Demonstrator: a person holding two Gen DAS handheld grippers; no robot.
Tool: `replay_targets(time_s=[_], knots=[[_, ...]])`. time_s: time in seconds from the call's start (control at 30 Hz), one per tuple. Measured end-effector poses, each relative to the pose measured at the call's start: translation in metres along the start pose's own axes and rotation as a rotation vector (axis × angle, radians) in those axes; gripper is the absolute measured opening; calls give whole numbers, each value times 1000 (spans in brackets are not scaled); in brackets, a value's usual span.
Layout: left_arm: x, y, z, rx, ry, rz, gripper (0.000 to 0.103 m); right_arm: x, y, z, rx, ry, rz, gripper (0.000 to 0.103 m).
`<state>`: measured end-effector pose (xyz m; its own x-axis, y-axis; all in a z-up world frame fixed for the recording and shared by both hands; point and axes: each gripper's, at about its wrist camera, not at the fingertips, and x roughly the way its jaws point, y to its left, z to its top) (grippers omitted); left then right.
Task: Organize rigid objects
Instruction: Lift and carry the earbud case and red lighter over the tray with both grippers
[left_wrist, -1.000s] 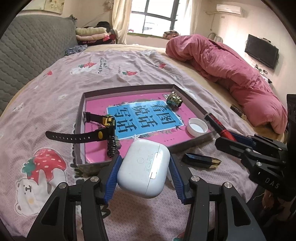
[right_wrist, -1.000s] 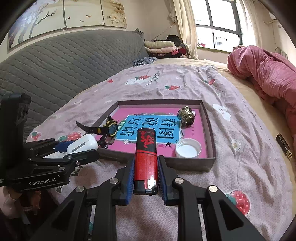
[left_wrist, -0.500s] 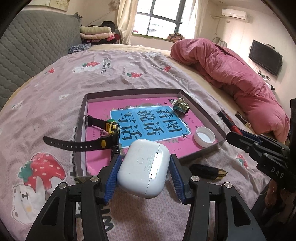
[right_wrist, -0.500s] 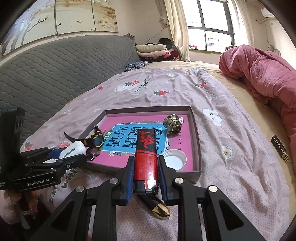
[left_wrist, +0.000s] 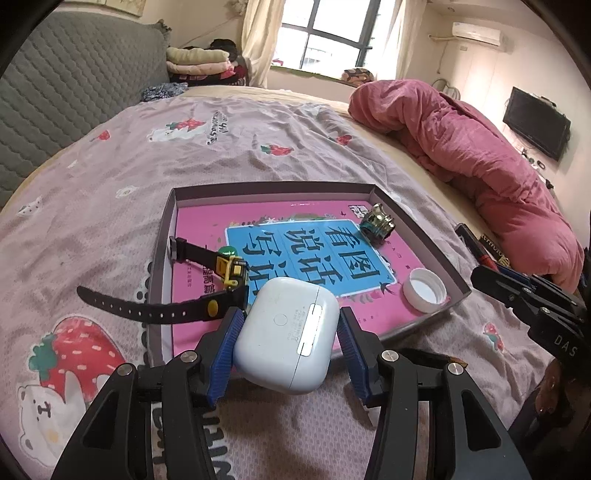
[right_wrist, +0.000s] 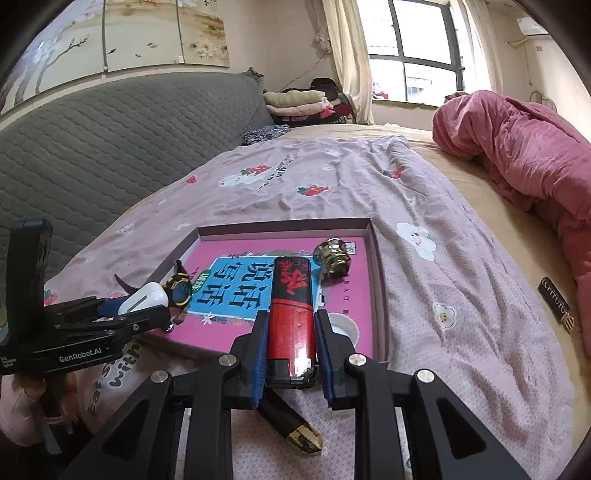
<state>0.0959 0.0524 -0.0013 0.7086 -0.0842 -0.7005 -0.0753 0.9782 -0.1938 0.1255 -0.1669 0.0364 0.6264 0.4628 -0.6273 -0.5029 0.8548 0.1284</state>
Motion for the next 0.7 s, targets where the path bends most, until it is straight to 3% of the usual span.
replay_targets(time_s=[0.7], knots=[[24,-7,2,30,29,-9,54,6,-18,10,28,-18,-61,24]])
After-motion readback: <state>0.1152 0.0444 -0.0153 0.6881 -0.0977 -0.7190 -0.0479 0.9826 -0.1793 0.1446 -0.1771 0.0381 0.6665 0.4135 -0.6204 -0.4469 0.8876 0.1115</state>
